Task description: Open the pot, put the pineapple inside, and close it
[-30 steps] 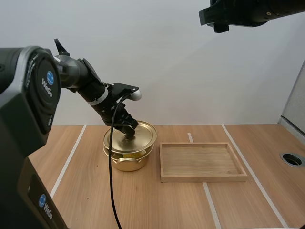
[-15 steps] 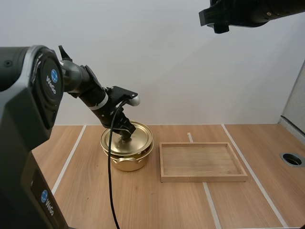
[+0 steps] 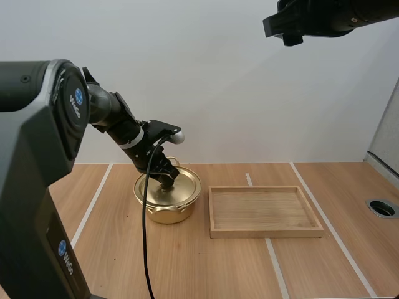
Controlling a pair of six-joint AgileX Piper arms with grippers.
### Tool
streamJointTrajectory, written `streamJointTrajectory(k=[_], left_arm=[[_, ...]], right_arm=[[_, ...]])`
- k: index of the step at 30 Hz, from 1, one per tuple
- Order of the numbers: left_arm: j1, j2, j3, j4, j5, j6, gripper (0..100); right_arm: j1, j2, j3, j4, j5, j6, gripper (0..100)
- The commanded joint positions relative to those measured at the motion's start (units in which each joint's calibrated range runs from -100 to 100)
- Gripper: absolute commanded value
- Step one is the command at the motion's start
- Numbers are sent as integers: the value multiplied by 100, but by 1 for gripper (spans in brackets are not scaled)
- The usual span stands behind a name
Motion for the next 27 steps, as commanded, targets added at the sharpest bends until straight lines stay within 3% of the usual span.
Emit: streamJointTrajectory(k=[1,6,9,12,14,16,17,21,27], left_arm=[[-13,76,6,-6,-51,4,0],[-13,76,6,-6,-66,4,0],[-13,76,6,-6,71,4,10],[-13,48,-8,18,235,4,32],[-13,16,-79,18,503,4,55],[-13,-84,-222,18,913,4,90],[-13,-138,-274,18,1047,4,100],[-13,-488,-739,18,1496,13,100],[-13,-1252,-1727,30,1551,-624,100]], right_arm=[[-26,-63,-36,-36,-40,19,100],[-26,-63,-36,-36,-40,19,100],[-26,-63,-36,-36,-40,19,100],[-26,-63,-36,-36,-40,5,100],[-26,-63,-36,-36,-40,-31,100],[-26,-63,-36,-36,-40,-111,100],[-26,-63,-36,-36,-40,-132,100],[-26,-63,-36,-47,-40,-130,100],[-26,-63,-36,-315,-40,-130,100]])
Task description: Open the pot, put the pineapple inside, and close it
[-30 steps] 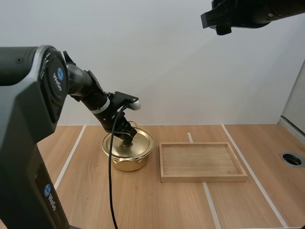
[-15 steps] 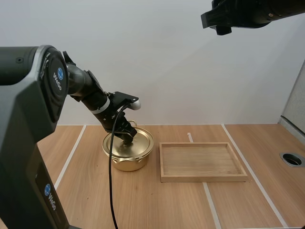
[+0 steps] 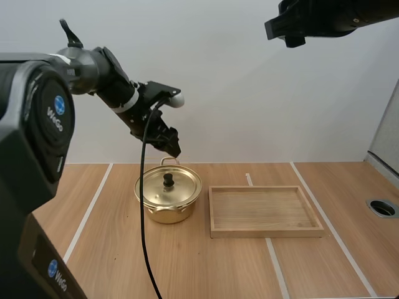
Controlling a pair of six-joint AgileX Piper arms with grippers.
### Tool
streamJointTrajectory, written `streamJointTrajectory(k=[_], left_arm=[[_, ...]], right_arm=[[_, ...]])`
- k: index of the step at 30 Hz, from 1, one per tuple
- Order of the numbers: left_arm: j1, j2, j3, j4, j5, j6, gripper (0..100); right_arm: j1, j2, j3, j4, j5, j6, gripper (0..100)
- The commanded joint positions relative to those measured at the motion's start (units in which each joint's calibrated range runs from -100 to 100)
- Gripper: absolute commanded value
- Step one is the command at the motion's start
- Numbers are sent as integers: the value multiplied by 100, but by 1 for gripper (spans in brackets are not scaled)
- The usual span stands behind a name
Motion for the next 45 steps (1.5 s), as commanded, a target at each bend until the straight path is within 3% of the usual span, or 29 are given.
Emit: streamJointTrajectory(k=[1,5,11,16,18,24,30,35,40,45], left_arm=[[-13,-485,-619,-58,5,-523,100],[-4,-1206,-1296,-116,-407,-1613,100],[-4,-2836,-1357,-306,-2646,-1615,100],[-4,-4042,-1209,-306,-3046,-1836,100],[-4,-4577,-874,-306,-3172,-1836,100],[-4,-6143,1093,115,-5456,-2043,100],[-4,-7538,3416,344,-6205,-2365,100],[-4,-8227,5067,561,-6702,-2365,100],[-4,-8457,5978,545,-7337,-2503,100],[-4,-8803,6052,706,-6148,-2512,100]], right_arm=[[-26,-63,-36,-157,-107,-55,100],[-26,-145,7,-250,-704,139,100],[-26,-348,104,313,-1491,359,100],[-26,-584,756,972,-1768,261,100],[-26,-725,1047,1172,-2101,98,100],[-26,-1733,3328,2648,-4748,-1515,100],[-26,-1894,4690,3301,-5554,-1604,100],[-26,-1905,5480,3328,-6646,-1924,100],[-26,-2010,5898,3317,-6060,-2319,100],[-18,-2595,6276,3518,-3731,-2850,100]])
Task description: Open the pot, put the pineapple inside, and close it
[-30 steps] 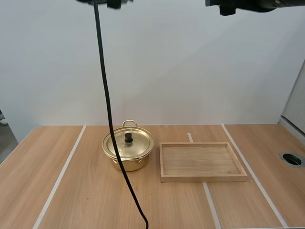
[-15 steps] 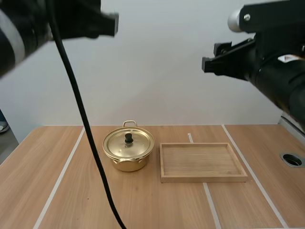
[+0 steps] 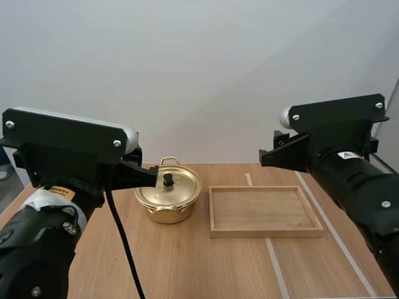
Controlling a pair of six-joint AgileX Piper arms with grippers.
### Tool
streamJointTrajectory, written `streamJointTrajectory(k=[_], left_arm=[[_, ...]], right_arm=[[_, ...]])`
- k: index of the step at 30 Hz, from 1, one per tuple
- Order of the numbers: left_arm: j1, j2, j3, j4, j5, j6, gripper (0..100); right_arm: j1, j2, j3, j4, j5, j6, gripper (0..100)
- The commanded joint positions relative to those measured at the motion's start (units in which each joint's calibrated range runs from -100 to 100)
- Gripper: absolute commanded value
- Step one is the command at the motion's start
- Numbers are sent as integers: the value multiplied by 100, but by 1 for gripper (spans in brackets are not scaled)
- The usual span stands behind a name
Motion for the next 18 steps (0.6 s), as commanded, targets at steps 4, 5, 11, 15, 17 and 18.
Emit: streamJointTrajectory(k=[4,5,11,15,17,18], left_arm=[[-4,-692,26,196,751,-75,100],[-4,-824,10,208,751,-75,100],[-11,-1027,-22,1393,1085,-627,100],[-11,-1027,278,2799,1202,-2449,100],[-11,-1027,516,3326,1161,-3009,100],[-11,-1027,672,3513,1102,-3153,100]], right_arm=[[-12,-1177,731,785,3431,-1790,100],[-12,-1313,781,876,3667,-2025,100],[-12,-1845,806,1778,3204,-2444,100],[-1,-1920,806,1850,3238,-2177,100],[65,-2007,806,1850,3201,-2168,100],[116,-2082,806,1860,3201,-2168,100]])
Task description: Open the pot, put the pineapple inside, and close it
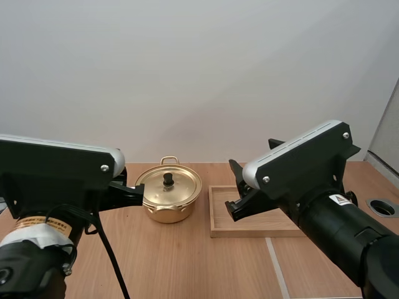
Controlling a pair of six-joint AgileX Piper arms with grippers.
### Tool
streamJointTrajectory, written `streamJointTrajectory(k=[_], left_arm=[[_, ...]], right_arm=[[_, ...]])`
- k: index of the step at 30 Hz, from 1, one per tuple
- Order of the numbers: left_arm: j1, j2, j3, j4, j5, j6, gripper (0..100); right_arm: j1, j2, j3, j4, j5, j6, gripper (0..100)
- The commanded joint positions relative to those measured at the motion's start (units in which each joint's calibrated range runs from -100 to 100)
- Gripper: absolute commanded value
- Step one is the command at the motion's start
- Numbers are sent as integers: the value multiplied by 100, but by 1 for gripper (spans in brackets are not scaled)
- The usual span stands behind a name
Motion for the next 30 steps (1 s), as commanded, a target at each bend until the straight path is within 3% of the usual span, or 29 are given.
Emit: streamJointTrajectory(k=[1,4,5,9,12,16,19,26,30], left_arm=[[-11,-22,418,818,-53,-879,100],[-11,-22,941,846,-124,-883,100],[-11,-22,1090,857,-242,-883,100],[-11,-22,1469,850,-459,-976,100],[-11,-22,1669,679,-421,-1035,100],[-11,-22,2011,665,-421,-1035,100],[-11,-22,2065,652,-562,-1035,100],[-11,-22,2065,587,-527,-1198,100],[-11,-22,2065,587,-527,-1209,100]], right_arm=[[129,-212,2,93,-71,94,100],[222,-274,75,-382,-358,1305,100],[254,-274,126,-640,-653,1853,100],[319,-274,549,-1807,-2368,3064,100],[336,-274,1090,-2540,-2989,3281,100],[336,-274,1859,-2793,-3056,3270,100],[322,-299,1859,-2912,-2451,3394,100],[216,-299,1859,-2792,-2791,4421,100],[183,-299,1859,-3263,-2234,4421,100]])
